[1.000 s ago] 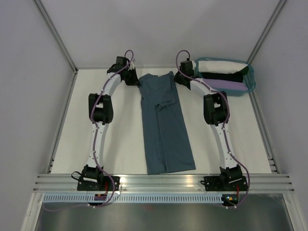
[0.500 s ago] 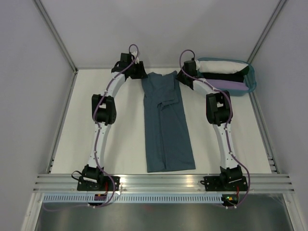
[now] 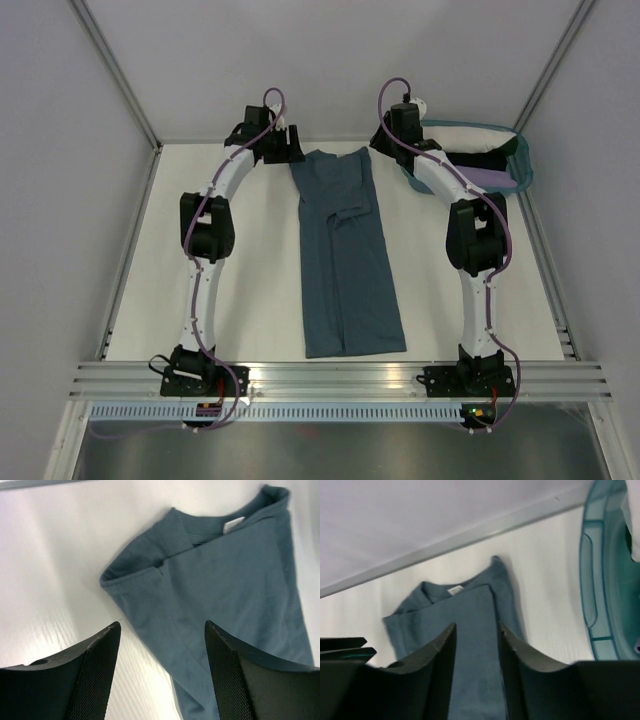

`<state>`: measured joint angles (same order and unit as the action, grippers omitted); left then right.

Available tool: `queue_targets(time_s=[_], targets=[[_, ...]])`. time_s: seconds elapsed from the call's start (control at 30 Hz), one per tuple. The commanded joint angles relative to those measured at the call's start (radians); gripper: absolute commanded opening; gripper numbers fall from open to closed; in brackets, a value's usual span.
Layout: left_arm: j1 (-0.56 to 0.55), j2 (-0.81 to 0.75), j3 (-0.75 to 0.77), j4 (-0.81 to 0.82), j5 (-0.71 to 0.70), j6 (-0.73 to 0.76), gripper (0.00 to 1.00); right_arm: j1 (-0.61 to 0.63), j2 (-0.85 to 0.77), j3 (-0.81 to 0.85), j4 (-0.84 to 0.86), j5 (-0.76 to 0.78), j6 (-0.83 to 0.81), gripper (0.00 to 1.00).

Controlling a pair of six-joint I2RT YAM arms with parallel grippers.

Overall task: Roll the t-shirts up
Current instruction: Fold the tshirt

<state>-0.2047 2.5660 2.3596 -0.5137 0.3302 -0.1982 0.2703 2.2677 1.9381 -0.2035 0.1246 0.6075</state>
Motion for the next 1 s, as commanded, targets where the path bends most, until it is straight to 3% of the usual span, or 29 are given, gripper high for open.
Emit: queue_targets(time_s=[0.0,0.17,0.33,0.47,0.63,0.97], targets=[[-0.005,-0.219,-0.072,0.004,-0.002,0.065,0.74,0.015,-0.068,-0.024,-0.017,-0.077,-0.052,0.43],[-0.005,-0.27,-0.184,-0.038,-0.008,0.074,0.73,0.038,0.036,0.022,-0.023,-0.083,-0.034,0.4],[-0.009,-0.271,-0.27,-0.083,0.015,0.077,0.63,0.041,0.151,0.163,-0.031,-0.056,-0.014,0.41],[-0.047,-0.282,-0.345,-0.123,0.01,0.126,0.56,0.04,0.236,0.225,-0.004,-0.048,-0.014,0.41],[-0.097,-0.274,-0.44,-0.137,0.033,0.132,0.56,0.041,0.28,0.265,0.009,-0.026,-0.018,0.4],[-0.105,-0.222,-0.441,-0.137,-0.013,0.111,0.54,0.038,0.338,0.297,0.022,-0.023,-0.011,0.32]])
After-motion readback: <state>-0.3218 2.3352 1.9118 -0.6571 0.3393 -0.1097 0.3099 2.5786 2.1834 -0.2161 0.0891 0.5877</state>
